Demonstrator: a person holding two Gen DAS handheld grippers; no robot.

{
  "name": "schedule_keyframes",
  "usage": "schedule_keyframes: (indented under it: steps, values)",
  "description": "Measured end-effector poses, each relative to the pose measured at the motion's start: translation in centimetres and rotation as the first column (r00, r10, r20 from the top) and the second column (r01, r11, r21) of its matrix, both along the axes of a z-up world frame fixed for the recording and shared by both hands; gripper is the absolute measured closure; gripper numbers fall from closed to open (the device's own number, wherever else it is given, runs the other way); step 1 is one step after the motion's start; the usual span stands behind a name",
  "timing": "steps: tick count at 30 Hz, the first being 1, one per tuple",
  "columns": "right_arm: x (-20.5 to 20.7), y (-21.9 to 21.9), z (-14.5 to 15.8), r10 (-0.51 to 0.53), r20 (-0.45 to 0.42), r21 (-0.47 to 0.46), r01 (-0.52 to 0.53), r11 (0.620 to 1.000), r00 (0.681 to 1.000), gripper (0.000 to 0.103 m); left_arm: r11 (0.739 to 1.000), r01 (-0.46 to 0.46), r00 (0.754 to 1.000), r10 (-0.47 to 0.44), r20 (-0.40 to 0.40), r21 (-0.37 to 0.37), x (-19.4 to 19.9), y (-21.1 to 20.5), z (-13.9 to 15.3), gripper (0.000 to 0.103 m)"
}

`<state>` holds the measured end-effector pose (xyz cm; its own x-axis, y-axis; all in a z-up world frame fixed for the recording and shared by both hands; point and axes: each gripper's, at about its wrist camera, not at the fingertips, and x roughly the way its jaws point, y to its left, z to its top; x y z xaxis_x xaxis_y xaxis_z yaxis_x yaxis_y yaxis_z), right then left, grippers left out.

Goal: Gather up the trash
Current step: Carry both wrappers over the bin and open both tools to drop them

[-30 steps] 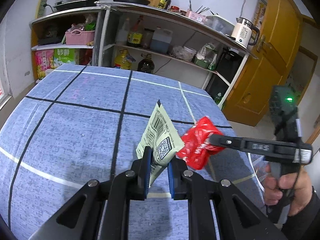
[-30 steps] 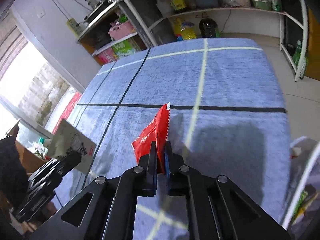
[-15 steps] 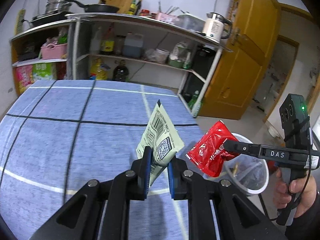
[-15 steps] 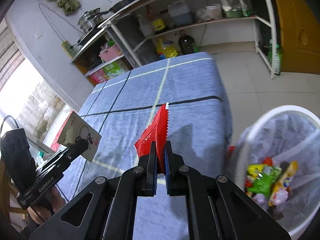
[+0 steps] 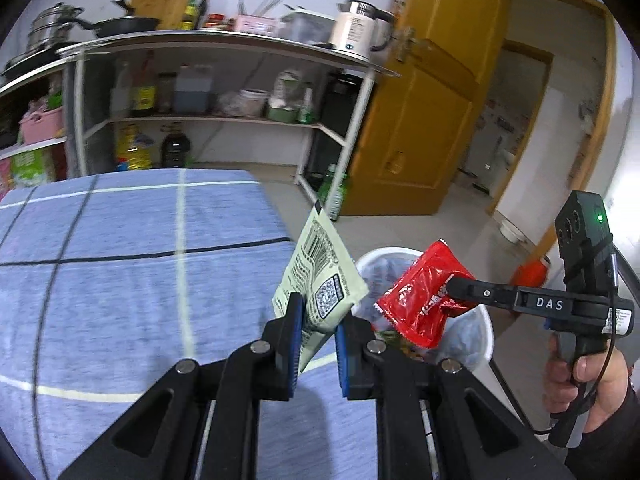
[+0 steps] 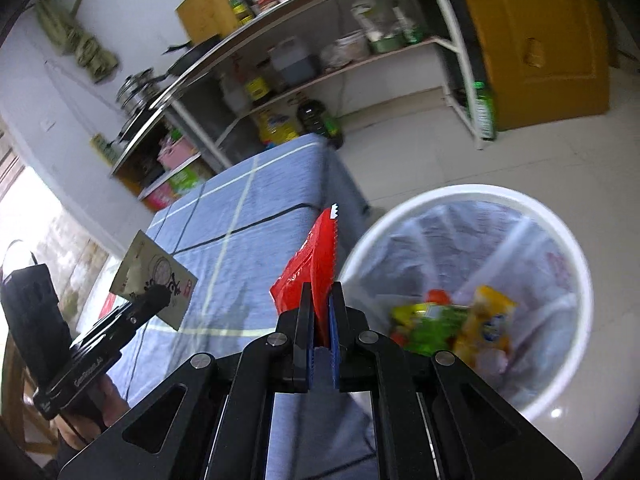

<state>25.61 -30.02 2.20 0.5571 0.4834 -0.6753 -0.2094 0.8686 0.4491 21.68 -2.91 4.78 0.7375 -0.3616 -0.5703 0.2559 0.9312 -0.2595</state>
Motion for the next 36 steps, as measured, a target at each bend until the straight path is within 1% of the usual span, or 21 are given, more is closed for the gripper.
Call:
schedule_keyframes:
  steps: [5, 9, 13, 16, 19, 20, 21, 22, 24, 26, 27, 36]
  values:
    - [-0.3, -3.8, -0.9, -0.07, -0.013, -0.005, 0.07, 0.998, 0.997, 0.097, 0.997, 0.076, 0.997, -0.076, -0.015, 0.003, 1.6, -4.7, -0.3, 0.087]
    - [-0.5, -6.8, -1.9, -0.121, -0.031, -0.008, 0.121, 0.993, 0.992, 0.097, 0.989, 0.15, 0.988, -0.15, -0.027, 0.011, 2.7, -9.0, -1.0, 0.087]
    - [-0.2, -8.5, -3.1, -0.148, -0.064, 0.0, 0.148, 0.989, 0.987, 0.097, 0.979, 0.204, 0.978, -0.203, -0.057, 0.019, 3.9, -12.6, -2.2, 0.087]
    - [0.0, -9.0, -3.9, -0.149, -0.083, -0.001, 0.149, 0.989, 0.985, 0.096, 0.975, 0.223, 0.972, -0.22, -0.085, 0.026, 4.4, -14.1, -3.3, 0.087]
    - [0.4, -9.2, -4.7, -0.158, -0.108, -0.004, 0.158, 0.987, 0.982, 0.093, 0.973, 0.228, 0.969, -0.223, -0.109, 0.036, 4.6, -14.8, -4.3, 0.086]
    - [0.5, -9.1, -4.8, -0.159, -0.111, -0.013, 0.158, 0.987, 0.981, 0.092, 0.974, 0.224, 0.969, -0.218, -0.118, 0.041, 4.6, -14.9, -4.5, 0.084]
    - [0.5, -9.0, -4.8, -0.16, -0.109, -0.02, 0.159, 0.987, 0.981, 0.092, 0.975, 0.22, 0.969, -0.214, -0.122, 0.043, 4.6, -14.9, -4.6, 0.078]
    - [0.4, -8.9, -4.8, -0.16, -0.106, -0.023, 0.158, 0.987, 0.981, 0.092, 0.975, 0.216, 0.97, -0.21, -0.123, 0.041, 4.6, -14.7, -4.7, 0.073]
    - [0.2, -8.6, -4.6, -0.154, -0.092, -0.03, 0.152, 0.988, 0.984, 0.09, 0.977, 0.213, 0.971, -0.207, -0.119, 0.034, 4.6, -14.6, -4.7, 0.07]
    - [-0.1, -8.4, -4.2, -0.158, -0.078, -0.042, 0.155, 0.987, 0.984, 0.079, 0.977, 0.21, 0.972, -0.206, -0.115, 0.028, 4.4, -14.2, -4.4, 0.069]
    - [-0.3, -8.3, -4.0, -0.158, -0.069, -0.044, 0.155, 0.987, 0.985, 0.078, 0.977, 0.211, 0.972, -0.207, -0.11, 0.025, 4.3, -14.0, -4.2, 0.069]
    - [-3.5, -6.4, -1.3, -0.156, 0.044, -0.104, 0.159, 0.982, 0.987, 0.076, 0.979, 0.201, 0.978, -0.2, -0.052, 0.016, 1.7, -11.7, -2.0, 0.069]
